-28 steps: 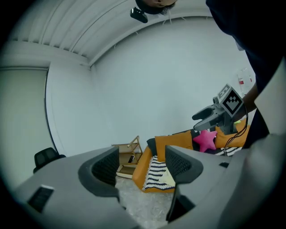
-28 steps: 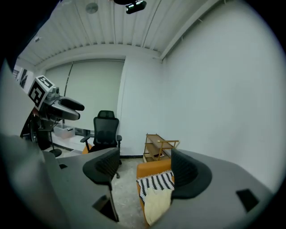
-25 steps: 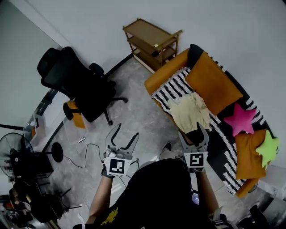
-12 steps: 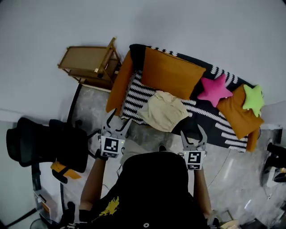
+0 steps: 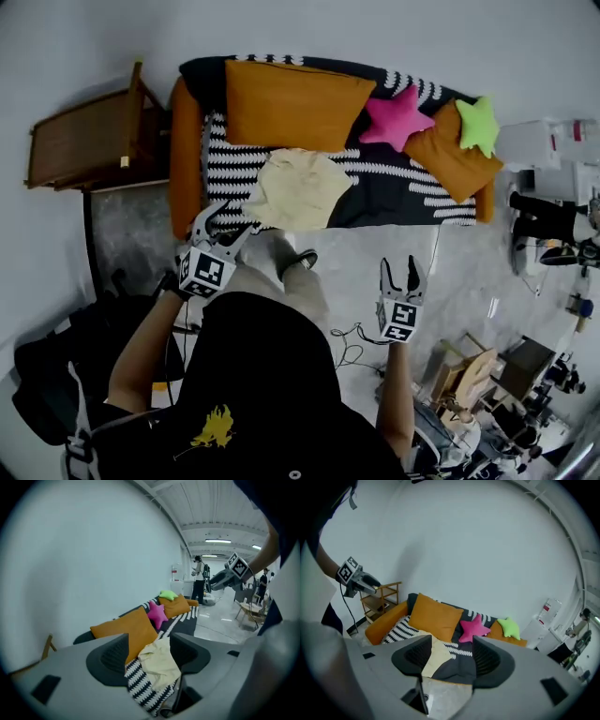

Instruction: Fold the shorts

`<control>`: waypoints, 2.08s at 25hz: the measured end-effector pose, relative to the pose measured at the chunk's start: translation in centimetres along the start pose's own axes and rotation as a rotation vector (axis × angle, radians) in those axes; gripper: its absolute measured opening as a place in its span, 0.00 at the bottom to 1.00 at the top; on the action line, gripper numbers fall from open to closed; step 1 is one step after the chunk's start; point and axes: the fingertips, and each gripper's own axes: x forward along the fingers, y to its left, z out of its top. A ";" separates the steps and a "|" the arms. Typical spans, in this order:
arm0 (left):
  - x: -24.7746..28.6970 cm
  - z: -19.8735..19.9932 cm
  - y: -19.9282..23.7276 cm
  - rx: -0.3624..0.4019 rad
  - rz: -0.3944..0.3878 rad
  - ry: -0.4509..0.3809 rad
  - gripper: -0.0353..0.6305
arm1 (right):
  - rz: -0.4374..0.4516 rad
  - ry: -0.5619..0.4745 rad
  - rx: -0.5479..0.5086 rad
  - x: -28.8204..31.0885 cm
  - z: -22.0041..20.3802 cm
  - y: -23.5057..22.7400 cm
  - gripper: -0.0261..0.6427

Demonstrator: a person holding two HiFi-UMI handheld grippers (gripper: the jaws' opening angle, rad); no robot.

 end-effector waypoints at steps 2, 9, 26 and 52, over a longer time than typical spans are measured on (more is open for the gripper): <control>1.2 -2.5 -1.1 -0.098 -0.033 0.036 0.43 | -0.014 0.057 -0.013 -0.4 -2.2 0.6 0.47; 7.0 -9.9 -5.2 -0.216 -0.086 0.200 0.40 | 0.088 0.243 0.039 0.9 -11.1 2.2 0.42; 26.3 -31.3 -4.6 -0.095 -0.154 0.511 0.40 | 0.210 0.424 0.260 25.3 -34.8 7.2 0.33; 31.8 -42.5 -8.8 -0.128 -0.200 0.520 0.11 | 0.234 0.416 0.313 38.9 -43.1 14.3 0.19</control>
